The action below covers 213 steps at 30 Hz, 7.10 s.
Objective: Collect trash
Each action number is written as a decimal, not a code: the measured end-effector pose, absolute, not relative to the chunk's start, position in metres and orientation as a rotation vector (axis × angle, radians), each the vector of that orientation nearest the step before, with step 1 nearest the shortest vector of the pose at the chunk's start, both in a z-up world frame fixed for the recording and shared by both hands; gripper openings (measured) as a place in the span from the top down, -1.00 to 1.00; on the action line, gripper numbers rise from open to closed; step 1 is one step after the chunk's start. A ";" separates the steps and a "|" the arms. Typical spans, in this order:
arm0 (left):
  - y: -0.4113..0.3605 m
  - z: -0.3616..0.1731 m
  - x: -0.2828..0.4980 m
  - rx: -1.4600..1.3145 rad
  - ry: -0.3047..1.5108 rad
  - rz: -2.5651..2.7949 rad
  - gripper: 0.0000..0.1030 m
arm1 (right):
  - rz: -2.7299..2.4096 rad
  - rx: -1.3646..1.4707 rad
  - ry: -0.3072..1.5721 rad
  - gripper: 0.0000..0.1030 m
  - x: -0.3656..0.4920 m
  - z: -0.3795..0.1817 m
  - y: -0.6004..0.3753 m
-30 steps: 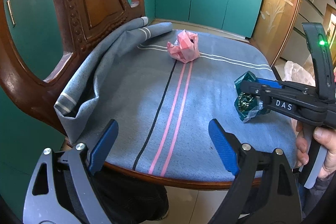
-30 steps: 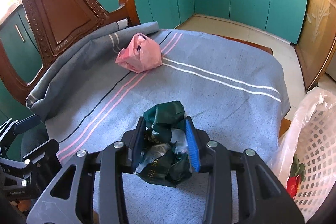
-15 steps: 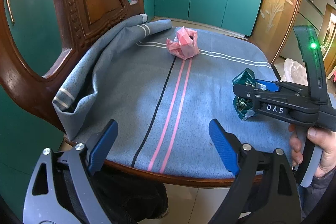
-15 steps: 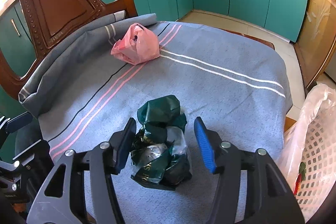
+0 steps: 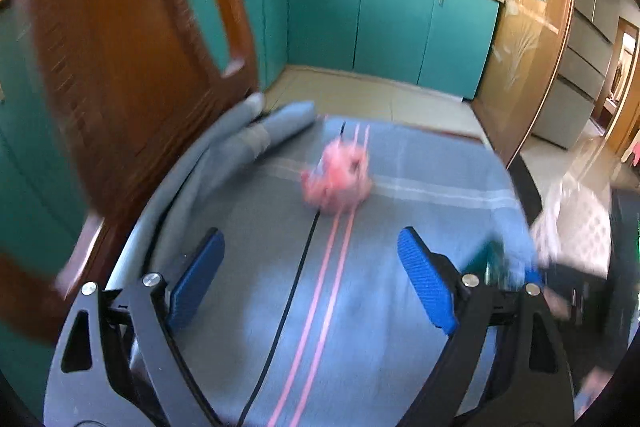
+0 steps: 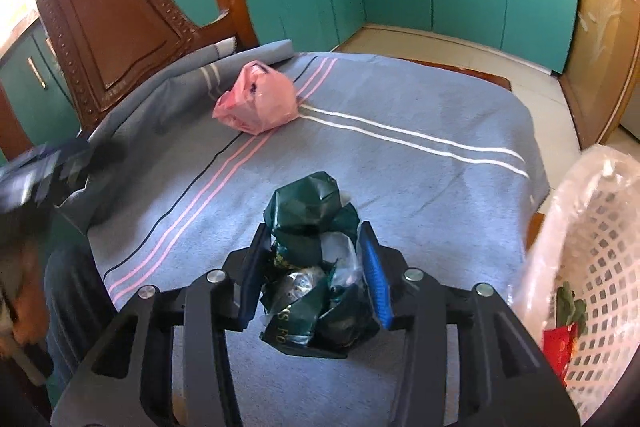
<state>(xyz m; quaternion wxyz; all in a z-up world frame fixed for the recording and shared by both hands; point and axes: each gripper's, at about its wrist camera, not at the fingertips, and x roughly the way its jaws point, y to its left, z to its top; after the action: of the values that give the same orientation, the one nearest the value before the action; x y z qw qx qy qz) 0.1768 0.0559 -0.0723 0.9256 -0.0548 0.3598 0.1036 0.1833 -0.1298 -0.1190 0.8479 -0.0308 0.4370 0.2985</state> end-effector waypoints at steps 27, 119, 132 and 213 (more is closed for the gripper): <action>0.055 -0.107 0.203 -0.057 0.792 0.292 0.08 | 0.589 -0.109 0.864 0.13 0.177 -0.114 -0.128; -0.018 -0.023 0.010 0.137 0.493 0.122 -0.94 | 0.093 0.091 0.441 -0.94 0.011 -0.034 -0.278; -0.001 0.002 -0.035 0.068 0.403 0.112 -0.94 | 0.133 -0.031 0.304 -0.94 -0.059 0.035 -0.220; -0.022 0.007 -0.039 0.087 0.430 0.025 -0.94 | 0.107 -0.069 0.299 -0.94 -0.084 0.037 -0.218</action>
<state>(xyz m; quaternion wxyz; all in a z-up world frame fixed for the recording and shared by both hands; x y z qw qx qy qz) -0.0388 -0.0216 0.0072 0.9759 0.0434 0.2133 0.0124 -0.0839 -0.2183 0.0372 0.9868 -0.0346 0.1489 0.0532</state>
